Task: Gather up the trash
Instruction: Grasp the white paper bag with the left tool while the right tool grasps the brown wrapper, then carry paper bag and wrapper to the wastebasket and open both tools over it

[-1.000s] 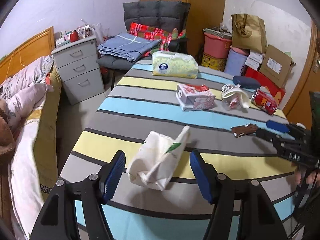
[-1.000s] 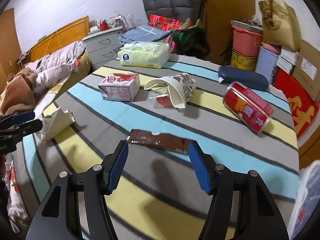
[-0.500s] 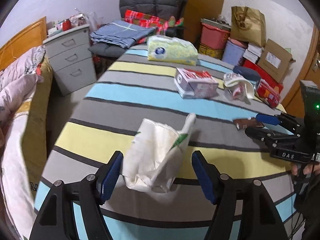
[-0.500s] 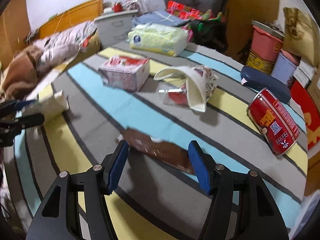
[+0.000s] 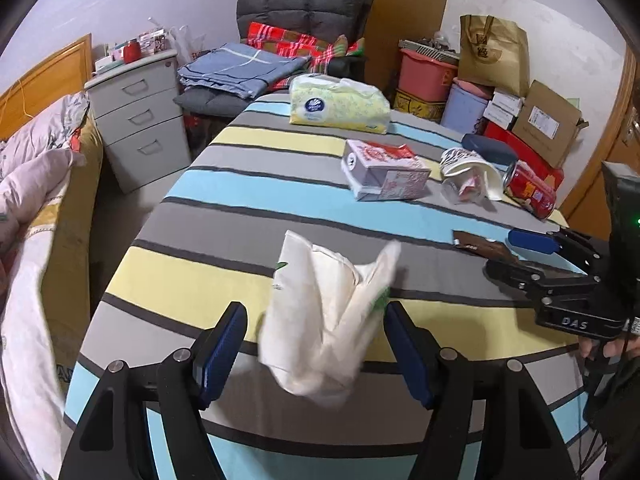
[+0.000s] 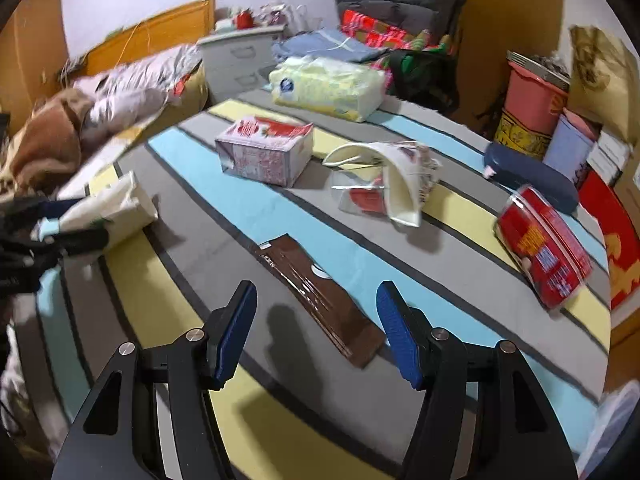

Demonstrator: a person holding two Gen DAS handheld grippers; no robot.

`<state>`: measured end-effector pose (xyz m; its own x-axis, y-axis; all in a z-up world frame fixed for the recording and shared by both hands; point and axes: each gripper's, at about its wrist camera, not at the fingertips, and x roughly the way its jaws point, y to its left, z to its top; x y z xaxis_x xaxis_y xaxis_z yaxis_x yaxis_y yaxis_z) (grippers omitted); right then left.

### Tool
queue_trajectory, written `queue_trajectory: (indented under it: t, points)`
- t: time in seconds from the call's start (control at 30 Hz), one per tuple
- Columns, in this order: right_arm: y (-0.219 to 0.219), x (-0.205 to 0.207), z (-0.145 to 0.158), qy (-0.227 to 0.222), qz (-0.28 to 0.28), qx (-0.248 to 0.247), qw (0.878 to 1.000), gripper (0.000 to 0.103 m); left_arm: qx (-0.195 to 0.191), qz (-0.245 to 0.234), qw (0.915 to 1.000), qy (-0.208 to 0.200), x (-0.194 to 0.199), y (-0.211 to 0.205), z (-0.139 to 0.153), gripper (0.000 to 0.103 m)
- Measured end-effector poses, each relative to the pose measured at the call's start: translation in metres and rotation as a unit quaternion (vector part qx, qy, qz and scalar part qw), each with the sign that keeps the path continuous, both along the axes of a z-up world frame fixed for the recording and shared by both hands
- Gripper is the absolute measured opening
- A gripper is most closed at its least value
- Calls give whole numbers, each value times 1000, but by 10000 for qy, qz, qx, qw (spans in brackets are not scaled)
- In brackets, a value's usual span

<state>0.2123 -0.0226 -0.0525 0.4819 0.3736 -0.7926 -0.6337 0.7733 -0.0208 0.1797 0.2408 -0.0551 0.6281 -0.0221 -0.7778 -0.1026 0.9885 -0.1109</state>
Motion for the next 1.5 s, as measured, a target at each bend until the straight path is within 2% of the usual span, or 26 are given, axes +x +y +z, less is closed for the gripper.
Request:
queue_trajectory:
  t: [0.07, 0.17, 0.27, 0.33, 0.4, 0.47, 0.5, 0.53, 0.57, 0.8, 1.5]
  points:
    - [7, 5, -7, 45, -5, -195, 9998, 64, 25, 3, 10000, 61, 1, 1, -3, 70]
    - [5, 9, -4, 127, -41, 10, 9999, 64, -102, 18, 9998, 158, 6, 4, -10, 70]
    - [6, 11, -7, 200, -137, -13, 9997, 64, -146, 14, 9997, 189, 10, 3, -15, 70]
    - [7, 7, -6, 181, -124, -14, 9998, 56, -118, 36, 9998, 169, 11, 1, -15, 70]
    - [7, 5, -5, 181, -127, 30, 9997, 39, -193, -17, 9997, 154, 11, -1, -15, 70]
    - [8, 3, -5, 182, -131, 51, 9997, 34, -274, -45, 9995, 144, 10, -1, -15, 70]
    - [7, 3, -5, 190, -144, 66, 9997, 28, -292, -48, 9995, 138, 9, -2, -14, 64]
    - [6, 2, -5, 209, -156, 99, 9996, 24, -290, -18, 9995, 134, 9, -2, -14, 54]
    - [5, 2, -5, 232, -198, 127, 9995, 22, -263, 9, 9996, 142, 8, -3, -14, 53]
    - [0, -6, -5, 308, -444, 307, 9981, 20, -372, 14, 9993, 67, 1, -11, -9, 46]
    - [-48, -33, 18, 27, -1191, 947, 9884, 20, -189, -507, 9978, -378, -16, -86, 34, 46]
